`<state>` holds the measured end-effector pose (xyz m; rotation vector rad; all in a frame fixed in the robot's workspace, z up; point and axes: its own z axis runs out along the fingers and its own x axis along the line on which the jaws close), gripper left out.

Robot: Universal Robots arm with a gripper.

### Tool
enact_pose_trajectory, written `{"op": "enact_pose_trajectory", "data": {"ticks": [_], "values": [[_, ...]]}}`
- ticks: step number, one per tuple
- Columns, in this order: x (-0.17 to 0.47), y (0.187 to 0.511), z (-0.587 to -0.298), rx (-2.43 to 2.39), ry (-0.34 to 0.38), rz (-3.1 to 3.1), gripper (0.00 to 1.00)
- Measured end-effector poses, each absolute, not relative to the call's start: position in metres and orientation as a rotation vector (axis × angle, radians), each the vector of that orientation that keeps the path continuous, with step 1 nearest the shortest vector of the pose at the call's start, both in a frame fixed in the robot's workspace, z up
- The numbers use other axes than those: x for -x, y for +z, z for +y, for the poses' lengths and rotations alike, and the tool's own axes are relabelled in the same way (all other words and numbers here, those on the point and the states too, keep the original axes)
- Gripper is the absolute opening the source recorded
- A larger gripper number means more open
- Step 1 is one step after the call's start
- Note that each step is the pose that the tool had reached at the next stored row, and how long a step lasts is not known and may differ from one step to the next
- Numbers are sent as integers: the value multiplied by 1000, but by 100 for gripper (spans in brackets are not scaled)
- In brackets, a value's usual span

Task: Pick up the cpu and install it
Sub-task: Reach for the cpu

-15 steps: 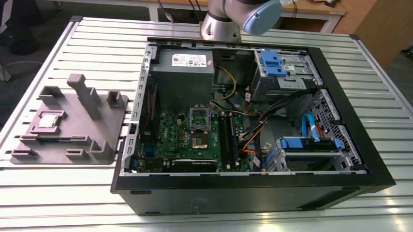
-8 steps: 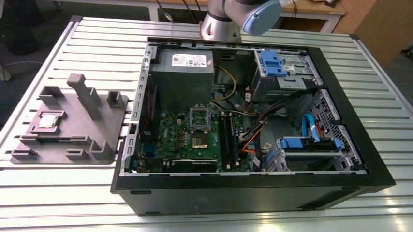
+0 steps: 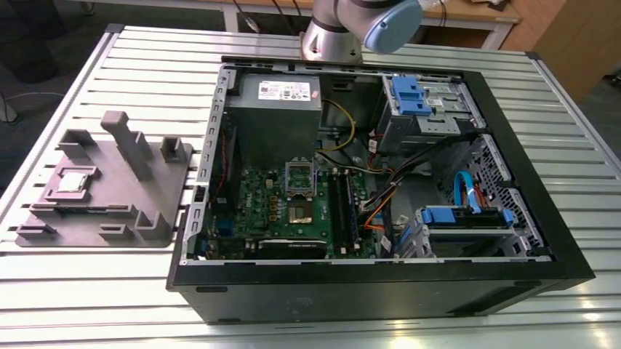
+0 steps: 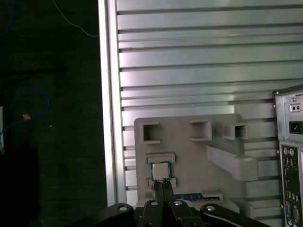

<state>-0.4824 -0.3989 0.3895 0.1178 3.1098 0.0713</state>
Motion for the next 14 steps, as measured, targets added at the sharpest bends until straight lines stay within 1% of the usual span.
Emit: {"op": "enact_pose_trajectory", "data": {"ticks": [14], "values": [[508, 389, -399, -118, 71, 3109, 11]]}}
